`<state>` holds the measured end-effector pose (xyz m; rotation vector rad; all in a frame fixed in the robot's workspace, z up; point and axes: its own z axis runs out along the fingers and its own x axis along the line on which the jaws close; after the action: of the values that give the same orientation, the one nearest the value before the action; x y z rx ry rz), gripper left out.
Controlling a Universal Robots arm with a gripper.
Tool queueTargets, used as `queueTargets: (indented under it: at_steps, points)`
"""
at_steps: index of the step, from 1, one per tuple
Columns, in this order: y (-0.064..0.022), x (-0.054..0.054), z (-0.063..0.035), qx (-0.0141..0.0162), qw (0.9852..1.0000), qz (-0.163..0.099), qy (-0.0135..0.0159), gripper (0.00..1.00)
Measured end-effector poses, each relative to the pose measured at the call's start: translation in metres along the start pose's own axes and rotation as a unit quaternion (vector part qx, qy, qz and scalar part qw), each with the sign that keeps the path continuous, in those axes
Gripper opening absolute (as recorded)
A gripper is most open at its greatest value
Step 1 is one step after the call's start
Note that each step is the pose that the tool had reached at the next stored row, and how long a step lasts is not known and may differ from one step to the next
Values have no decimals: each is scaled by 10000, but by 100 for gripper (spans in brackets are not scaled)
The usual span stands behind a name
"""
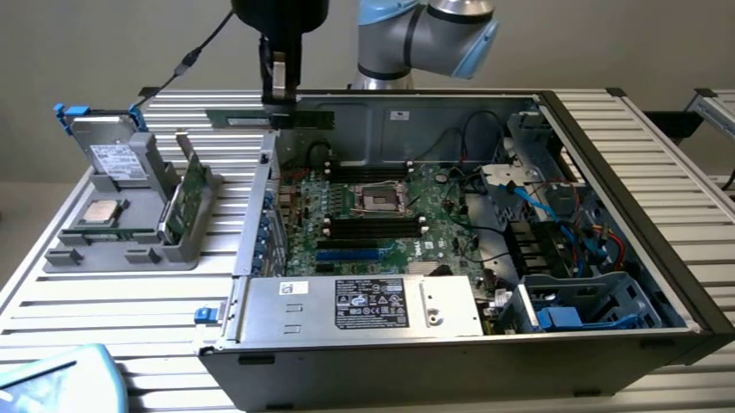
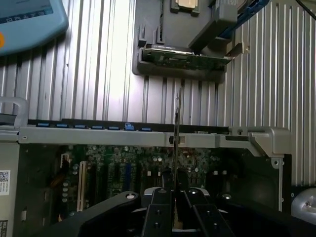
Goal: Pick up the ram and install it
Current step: 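Pick up the ram and move it above insertion slot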
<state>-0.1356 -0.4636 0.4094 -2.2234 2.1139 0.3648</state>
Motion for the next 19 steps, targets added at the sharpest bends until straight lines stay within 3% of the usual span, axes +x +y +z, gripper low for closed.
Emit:
queueTargets:
  at_steps: [10,14,17,19]
  points:
    - [-274,69,-48,11,10000,-4,-3,14]
    - [-334,77,-58,97,9999,-34,-11,14]
    - [-392,83,-65,141,9999,-51,-9,14]
    - [-450,92,-76,151,9999,-55,-7,14]
